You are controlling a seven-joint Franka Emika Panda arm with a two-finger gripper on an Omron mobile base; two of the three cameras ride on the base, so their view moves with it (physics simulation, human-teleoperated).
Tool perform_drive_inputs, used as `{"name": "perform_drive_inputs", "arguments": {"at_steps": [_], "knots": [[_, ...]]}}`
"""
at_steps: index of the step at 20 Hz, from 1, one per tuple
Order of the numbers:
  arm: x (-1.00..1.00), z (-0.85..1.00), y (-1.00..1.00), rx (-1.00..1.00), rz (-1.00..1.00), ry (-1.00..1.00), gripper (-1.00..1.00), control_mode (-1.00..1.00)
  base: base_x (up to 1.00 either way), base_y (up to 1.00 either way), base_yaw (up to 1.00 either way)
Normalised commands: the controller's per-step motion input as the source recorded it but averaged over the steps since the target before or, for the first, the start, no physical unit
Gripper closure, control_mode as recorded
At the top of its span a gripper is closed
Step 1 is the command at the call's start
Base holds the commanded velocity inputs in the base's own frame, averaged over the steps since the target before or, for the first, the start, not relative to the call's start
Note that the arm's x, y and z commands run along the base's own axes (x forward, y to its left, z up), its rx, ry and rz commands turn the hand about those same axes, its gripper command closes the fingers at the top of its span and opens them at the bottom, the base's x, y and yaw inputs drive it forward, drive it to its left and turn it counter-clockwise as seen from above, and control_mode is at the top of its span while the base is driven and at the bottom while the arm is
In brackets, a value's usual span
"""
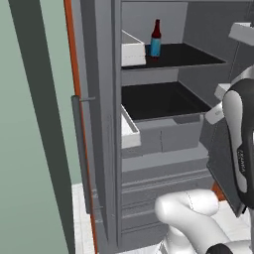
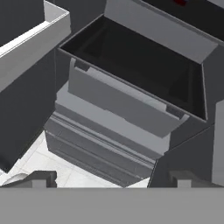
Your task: Place the beer on the top shelf of the fridge to keep it out of children's reach, and place the mushroom and eggplant on lower shelves for easy access.
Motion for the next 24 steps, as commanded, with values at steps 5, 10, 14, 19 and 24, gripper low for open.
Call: {"name": "perform_drive_inputs", "arguments": {"at_steps": [5,10,14,19,24], "knots": [[0.00,0.00,0.00,0.00,0.00,0.00,-1.00,1.00,-1.00,-0.03,0.00],[0.00,0.00,0.00,0.00,0.00,0.00,-1.00,1.00,-0.60,-0.45,-0.01],[0.00,0.00,0.00,0.00,0.00,0.00,-1.00,1.00,-0.05,-0.77,-0.05],[0.00,0.00,0.00,0.00,0.00,0.00,-1.00,1.00,0.03,-0.98,-0.03],[0.00,0.00,0.00,0.00,0.00,0.00,-1.00,1.00,0.14,-0.99,-0.02]]}}
